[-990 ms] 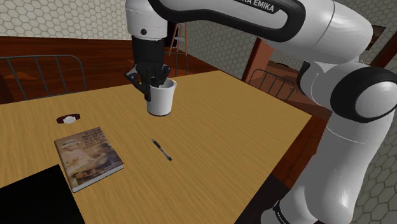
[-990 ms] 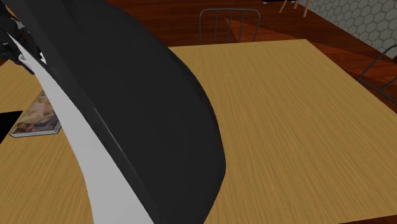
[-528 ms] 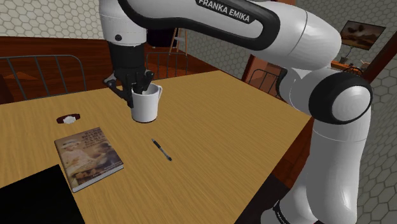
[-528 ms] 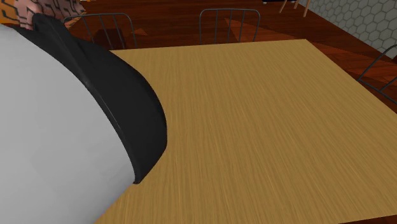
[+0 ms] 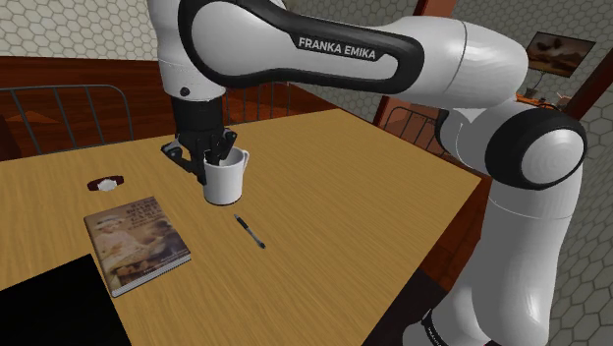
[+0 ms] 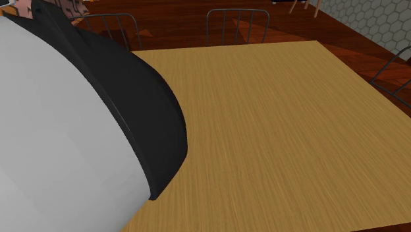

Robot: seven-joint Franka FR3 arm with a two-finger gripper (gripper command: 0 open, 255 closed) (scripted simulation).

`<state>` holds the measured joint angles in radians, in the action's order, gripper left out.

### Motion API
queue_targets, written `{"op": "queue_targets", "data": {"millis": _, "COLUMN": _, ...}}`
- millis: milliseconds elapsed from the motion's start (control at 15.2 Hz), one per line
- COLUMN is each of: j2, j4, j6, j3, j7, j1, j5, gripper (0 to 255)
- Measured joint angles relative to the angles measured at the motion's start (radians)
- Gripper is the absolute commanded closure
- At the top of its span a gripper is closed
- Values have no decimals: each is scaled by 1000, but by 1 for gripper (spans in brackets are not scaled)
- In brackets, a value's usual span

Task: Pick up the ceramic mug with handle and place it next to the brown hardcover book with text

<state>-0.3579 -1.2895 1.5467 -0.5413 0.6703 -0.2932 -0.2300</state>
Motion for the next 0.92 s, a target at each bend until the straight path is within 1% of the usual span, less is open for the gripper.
{"op": "queue_targets", "data": {"millis": 528, "j2": 22, "j4": -137, "j6": 117, "j3": 1, "j7": 6, "j1": 22, "j5": 9, "gripper": 255}}
{"op": "queue_targets", "data": {"millis": 924, "j2": 17, "j4": -210, "j6": 192, "j3": 4, "j7": 14, "j1": 27, "j5": 5, "gripper": 255}}
